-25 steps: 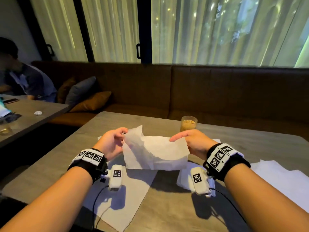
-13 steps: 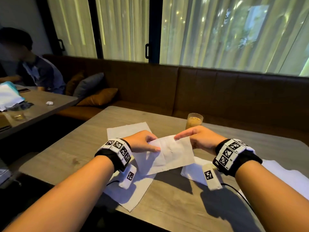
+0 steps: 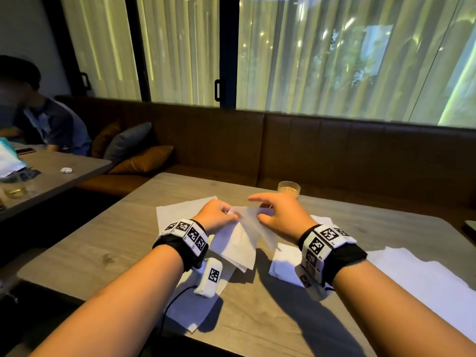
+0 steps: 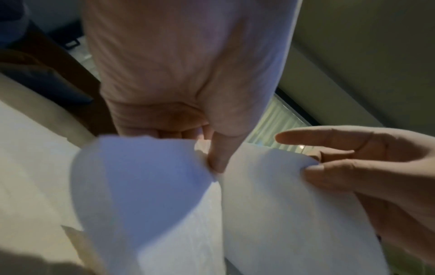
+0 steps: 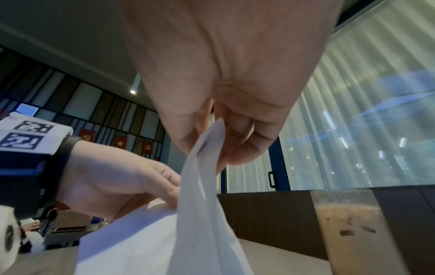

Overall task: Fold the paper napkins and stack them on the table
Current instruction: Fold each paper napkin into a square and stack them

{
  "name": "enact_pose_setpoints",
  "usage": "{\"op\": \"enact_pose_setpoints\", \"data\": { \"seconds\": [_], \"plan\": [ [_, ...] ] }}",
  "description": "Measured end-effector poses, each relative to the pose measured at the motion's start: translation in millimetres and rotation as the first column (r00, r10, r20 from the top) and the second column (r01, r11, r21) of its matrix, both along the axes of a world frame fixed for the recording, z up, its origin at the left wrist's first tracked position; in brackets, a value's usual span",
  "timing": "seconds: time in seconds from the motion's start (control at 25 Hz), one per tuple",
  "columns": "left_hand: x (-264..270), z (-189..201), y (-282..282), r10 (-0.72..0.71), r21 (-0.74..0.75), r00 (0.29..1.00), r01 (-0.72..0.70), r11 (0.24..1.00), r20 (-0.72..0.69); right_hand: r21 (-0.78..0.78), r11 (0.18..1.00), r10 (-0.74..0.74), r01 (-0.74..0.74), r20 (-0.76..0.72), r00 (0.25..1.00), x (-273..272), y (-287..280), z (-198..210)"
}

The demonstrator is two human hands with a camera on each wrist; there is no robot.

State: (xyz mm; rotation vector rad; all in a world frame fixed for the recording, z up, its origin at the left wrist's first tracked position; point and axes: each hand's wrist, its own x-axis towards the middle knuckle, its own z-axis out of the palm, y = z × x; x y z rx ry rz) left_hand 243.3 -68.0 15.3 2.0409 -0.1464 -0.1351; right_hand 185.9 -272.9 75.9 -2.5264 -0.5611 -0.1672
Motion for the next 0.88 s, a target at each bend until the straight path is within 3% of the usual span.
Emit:
{"op": "enact_pose_setpoints", "data": {
  "seconds": [0.16,0.28,0.36,0.44,0.52,0.6,0.68,0.88],
  "plan": [
    [-1.9,2.3,-2.6,0.129,-0.160,0.981,-0.152,0.975,-0.146,0.000,0.997,0.076,-0.076,-0.008,0.997,-13.6,12.4,-13.8],
    [-6.4,1.9,-2.9,0.100,-0.338,0.970,-0.172,0.925,-0.221,0.072,0.984,0.170,-0.162,-0.123,0.978,-12.7,18.9,-26.2],
    [-13.1,3.0,-1.3,0.030,-0.446,0.970,-0.138,0.884,-0.241,0.283,0.958,0.075,-0.038,-0.121,0.990,-1.1,13.2,-31.1],
    [-19.5,4.0,0.9,-0.024,-0.510,0.969,-0.108,0.854,-0.246,0.476,0.856,-0.154,0.203,-0.139,0.978,14.9,0.6,-35.0],
    [-23.5,4.5,2.7,-0.047,-0.589,0.956,-0.140,0.796,-0.291,0.515,0.768,-0.258,0.381,-0.295,0.920,28.7,-10.2,-44.2],
    [-26.9,7.1,2.7,-0.079,-0.665,0.936,-0.181,0.725,-0.342,0.523,0.713,-0.147,0.468,-0.540,0.829,37.0,-10.9,-57.7],
    [-27.0,7.4,-0.3,-0.122,-0.696,0.924,-0.181,0.695,-0.362,0.558,0.641,0.005,0.526,-0.689,0.725,37.7,-8.8,-68.7],
    [-20.9,-7.2,-11.9,-0.079,-0.654,0.882,-0.281,0.702,-0.464,0.612,0.494,0.125,0.617,-0.753,0.646,29.5,-5.8,-74.0]
  ]
}}
